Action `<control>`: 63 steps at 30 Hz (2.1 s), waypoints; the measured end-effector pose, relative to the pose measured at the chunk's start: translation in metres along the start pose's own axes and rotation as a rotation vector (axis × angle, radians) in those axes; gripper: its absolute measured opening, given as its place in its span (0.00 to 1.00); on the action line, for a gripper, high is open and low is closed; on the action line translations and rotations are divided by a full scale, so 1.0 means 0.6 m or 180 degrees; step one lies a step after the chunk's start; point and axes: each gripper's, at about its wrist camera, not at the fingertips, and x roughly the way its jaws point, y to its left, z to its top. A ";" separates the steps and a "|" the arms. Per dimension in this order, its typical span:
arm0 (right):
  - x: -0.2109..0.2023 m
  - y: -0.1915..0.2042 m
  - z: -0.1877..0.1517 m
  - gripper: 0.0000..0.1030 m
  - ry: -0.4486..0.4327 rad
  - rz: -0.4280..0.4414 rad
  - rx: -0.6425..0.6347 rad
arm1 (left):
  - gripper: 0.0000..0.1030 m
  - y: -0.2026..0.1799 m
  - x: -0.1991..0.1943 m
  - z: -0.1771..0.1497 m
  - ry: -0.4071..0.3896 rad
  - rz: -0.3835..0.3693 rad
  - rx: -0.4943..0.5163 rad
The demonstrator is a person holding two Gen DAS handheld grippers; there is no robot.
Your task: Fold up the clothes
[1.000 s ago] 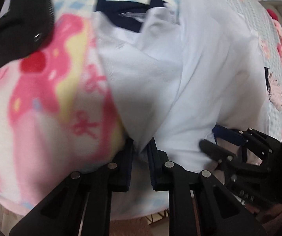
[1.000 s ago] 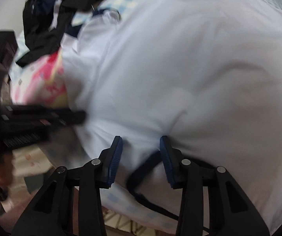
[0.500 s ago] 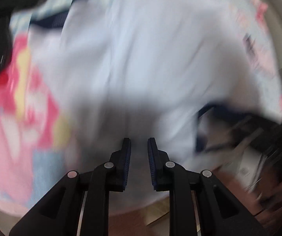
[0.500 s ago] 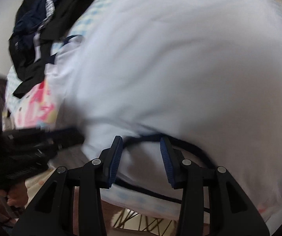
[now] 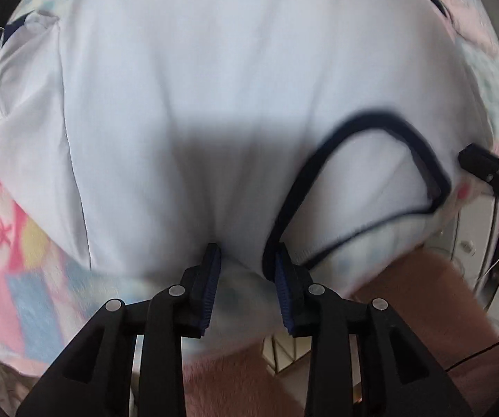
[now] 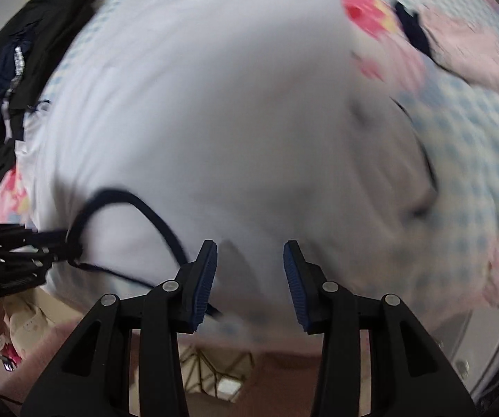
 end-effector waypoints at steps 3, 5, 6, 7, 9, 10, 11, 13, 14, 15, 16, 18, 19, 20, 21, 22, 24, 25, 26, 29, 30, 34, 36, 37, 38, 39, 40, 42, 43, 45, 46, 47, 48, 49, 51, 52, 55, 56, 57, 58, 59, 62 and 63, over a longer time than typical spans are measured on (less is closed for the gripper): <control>-0.037 -0.041 -0.016 0.39 -0.0057 0.0079 0.0173 | 0.33 -0.027 -0.061 0.028 -0.0288 -0.0147 0.0095; -0.050 -0.062 -0.019 0.40 -0.0100 0.0069 0.0270 | 0.35 -0.046 -0.089 0.057 -0.0551 -0.0487 0.0086; -0.054 -0.072 -0.019 0.40 -0.0120 0.0053 0.0315 | 0.37 -0.057 -0.095 0.073 -0.0647 -0.0654 0.0064; -0.055 -0.081 -0.018 0.40 -0.0130 0.0063 0.0369 | 0.37 -0.072 -0.091 0.087 -0.0694 -0.0826 0.0073; -0.047 -0.090 -0.012 0.40 -0.0114 0.0228 0.0455 | 0.37 -0.103 -0.069 0.109 -0.0687 -0.1046 0.0150; -0.039 -0.089 -0.009 0.40 -0.0100 0.0275 0.0440 | 0.37 -0.111 -0.052 0.115 -0.0627 -0.1100 0.0202; -0.027 -0.086 -0.008 0.43 -0.0082 0.0280 0.0381 | 0.37 -0.125 -0.024 0.118 -0.0515 -0.1071 0.0261; -0.011 -0.082 -0.007 0.44 -0.0057 0.0295 0.0304 | 0.36 -0.130 0.017 0.117 -0.0281 -0.0850 0.0361; -0.014 -0.084 -0.008 0.44 -0.0061 0.0308 0.0319 | 0.36 -0.143 0.035 0.117 -0.0197 -0.0774 0.0392; -0.018 -0.086 -0.010 0.43 -0.0064 0.0322 0.0334 | 0.36 -0.145 0.038 0.114 -0.0182 -0.0773 0.0391; -0.021 -0.088 -0.011 0.43 -0.0067 0.0335 0.0349 | 0.36 -0.140 0.034 0.108 -0.0193 -0.0798 0.0378; -0.028 -0.093 -0.014 0.41 -0.0073 0.0362 0.0379 | 0.36 -0.135 0.020 0.096 -0.0232 -0.0835 0.0386; -0.031 -0.095 -0.015 0.41 -0.0076 0.0376 0.0394 | 0.36 -0.137 0.009 0.090 -0.0268 -0.0842 0.0423; -0.035 -0.097 -0.017 0.41 -0.0080 0.0389 0.0409 | 0.36 -0.144 0.005 0.083 -0.0253 -0.0837 0.0465; -0.038 -0.099 -0.018 0.41 -0.0083 0.0403 0.0424 | 0.36 -0.153 0.006 0.075 -0.0216 -0.0826 0.0509; -0.042 -0.101 -0.019 0.41 -0.0086 0.0416 0.0439 | 0.36 -0.162 0.007 0.067 -0.0178 -0.0815 0.0553; -0.049 -0.106 -0.022 0.41 -0.0092 0.0443 0.0469 | 0.36 -0.180 0.008 0.050 -0.0102 -0.0794 0.0641; -0.052 -0.108 -0.023 0.41 -0.0096 0.0457 0.0484 | 0.36 -0.195 0.026 0.052 0.0010 -0.0738 0.0636; -0.055 -0.110 -0.025 0.41 -0.0099 0.0470 0.0499 | 0.36 -0.197 0.042 0.048 0.0114 -0.0679 0.0607; -0.071 -0.126 -0.012 0.41 -0.0134 0.0426 0.0647 | 0.36 -0.189 0.041 0.027 0.0217 -0.0691 0.0558; -0.076 -0.132 -0.006 0.41 -0.0147 0.0406 0.0703 | 0.36 -0.186 0.024 0.024 0.0174 -0.0759 0.0548; -0.126 -0.185 0.017 0.41 -0.0436 0.0336 0.1042 | 0.37 -0.180 -0.049 0.060 -0.0207 -0.0877 0.0494; -0.142 -0.218 0.037 0.46 -0.0590 0.0330 0.1171 | 0.36 -0.185 -0.063 0.096 -0.0416 -0.0872 0.0464; -0.137 -0.233 0.049 0.46 -0.0587 0.0394 0.1209 | 0.36 -0.185 -0.063 0.111 -0.0474 -0.0863 0.0459; -0.126 -0.246 0.060 0.46 -0.0539 0.0494 0.1245 | 0.34 -0.188 -0.061 0.129 -0.0517 -0.0853 0.0458; -0.105 -0.248 0.061 0.47 -0.0452 0.0635 0.1300 | 0.34 -0.191 -0.058 0.147 -0.0560 -0.0842 0.0458; -0.075 -0.241 0.052 0.47 -0.0330 0.0812 0.1369 | 0.34 -0.199 -0.052 0.162 -0.0603 -0.0861 0.0458; -0.015 -0.227 0.036 0.47 -0.0084 0.1164 0.1506 | 0.34 -0.211 -0.037 0.184 -0.0612 -0.0968 0.0446; 0.002 -0.225 0.031 0.44 -0.0051 0.1245 0.1537 | 0.34 -0.240 -0.016 0.199 -0.0592 -0.0978 0.0449; 0.004 -0.228 0.030 0.19 -0.0147 0.1246 0.1516 | 0.34 -0.306 0.030 0.225 -0.0542 -0.0943 0.0457; -0.007 -0.225 0.029 0.11 -0.0204 0.1250 0.1473 | 0.34 -0.325 0.045 0.232 -0.0526 -0.0915 0.0455; -0.015 -0.220 0.030 0.08 -0.0256 0.1244 0.1437 | 0.34 -0.329 0.052 0.236 -0.0518 -0.0917 0.0440; -0.021 -0.214 0.031 0.06 -0.0303 0.1229 0.1405 | 0.34 -0.336 0.065 0.245 -0.0519 -0.0934 0.0414; -0.032 -0.213 0.029 0.06 -0.0368 0.1194 0.1381 | 0.34 -0.343 0.075 0.252 -0.0522 -0.0952 0.0393; -0.059 -0.217 0.022 0.05 -0.0528 0.1093 0.1342 | 0.34 -0.360 0.088 0.267 -0.0537 -0.0979 0.0363; -0.073 -0.219 0.018 0.05 -0.0608 0.1042 0.1323 | 0.34 -0.366 0.087 0.271 -0.0555 -0.0997 0.0358; -0.104 -0.232 0.010 0.05 -0.0769 0.0823 0.1315 | 0.36 -0.353 0.082 0.273 -0.0603 -0.1148 0.0277; -0.111 -0.248 -0.005 0.05 -0.0758 0.0694 0.1321 | 0.36 -0.348 0.088 0.274 -0.0576 -0.1170 0.0222; -0.105 -0.257 -0.013 0.05 -0.0686 0.0599 0.1319 | 0.36 -0.342 0.098 0.274 -0.0531 -0.1171 0.0164; -0.089 -0.261 -0.015 0.05 -0.0565 0.0534 0.1312 | 0.36 -0.336 0.108 0.275 -0.0486 -0.1172 0.0106; -0.073 -0.265 -0.018 0.05 -0.0443 0.0468 0.1305 | 0.36 -0.331 0.121 0.276 -0.0451 -0.1166 0.0075; -0.026 -0.276 -0.025 0.05 -0.0078 0.0272 0.1279 | 0.25 -0.327 0.144 0.283 -0.0317 -0.1056 0.0020; -0.027 -0.279 -0.024 0.05 -0.0070 0.0227 0.1277 | 0.26 -0.324 0.135 0.284 -0.0312 -0.1116 -0.0008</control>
